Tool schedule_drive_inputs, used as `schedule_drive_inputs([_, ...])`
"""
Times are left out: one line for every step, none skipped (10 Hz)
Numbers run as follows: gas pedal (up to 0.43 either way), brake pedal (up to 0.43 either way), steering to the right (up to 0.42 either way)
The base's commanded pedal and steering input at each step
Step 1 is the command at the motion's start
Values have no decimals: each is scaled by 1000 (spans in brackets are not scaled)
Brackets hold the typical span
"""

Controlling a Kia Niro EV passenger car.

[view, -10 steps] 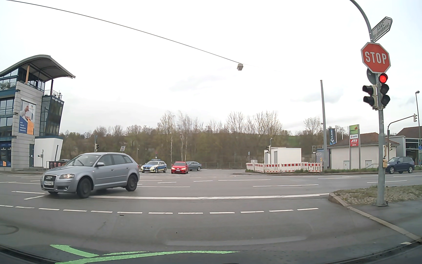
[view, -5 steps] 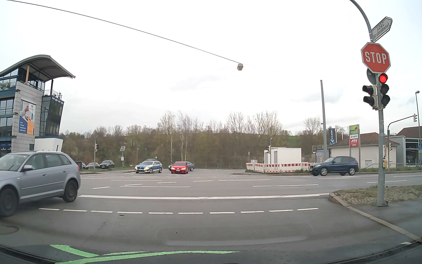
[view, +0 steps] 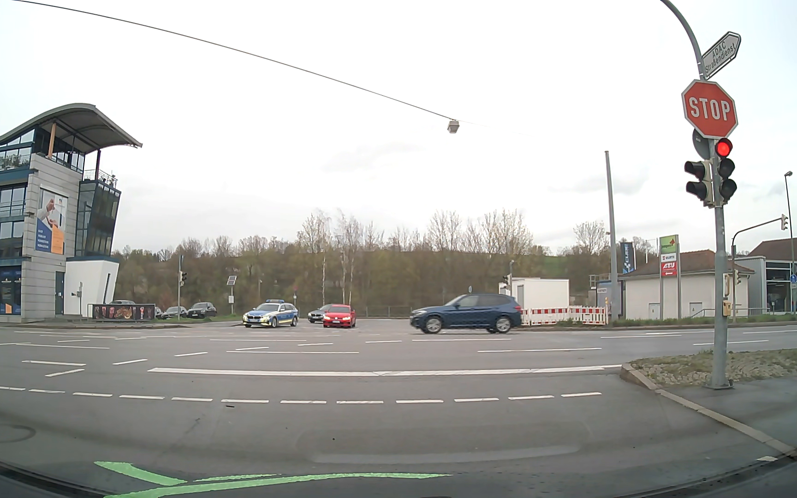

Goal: Follow the waypoints while adhering to traffic rules and regulations

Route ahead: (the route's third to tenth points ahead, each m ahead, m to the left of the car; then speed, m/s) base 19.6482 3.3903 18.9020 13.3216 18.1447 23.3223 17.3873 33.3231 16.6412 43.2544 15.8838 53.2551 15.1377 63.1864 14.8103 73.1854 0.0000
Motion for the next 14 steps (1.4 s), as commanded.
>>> schedule_drive_inputs([0,415,-73])
schedule_drive_inputs([0,409,-73])
schedule_drive_inputs([0,409,-73])
schedule_drive_inputs([0,409,-73])
schedule_drive_inputs([0,409,-73])
schedule_drive_inputs([0,409,-73])
schedule_drive_inputs([0,409,-73])
schedule_drive_inputs([0,409,-73])
schedule_drive_inputs([0,409,-73])
schedule_drive_inputs([0,409,-73])
schedule_drive_inputs([0,409,-73])
schedule_drive_inputs([0,409,-73])
schedule_drive_inputs([0,409,-73])
schedule_drive_inputs([0,409,-73])
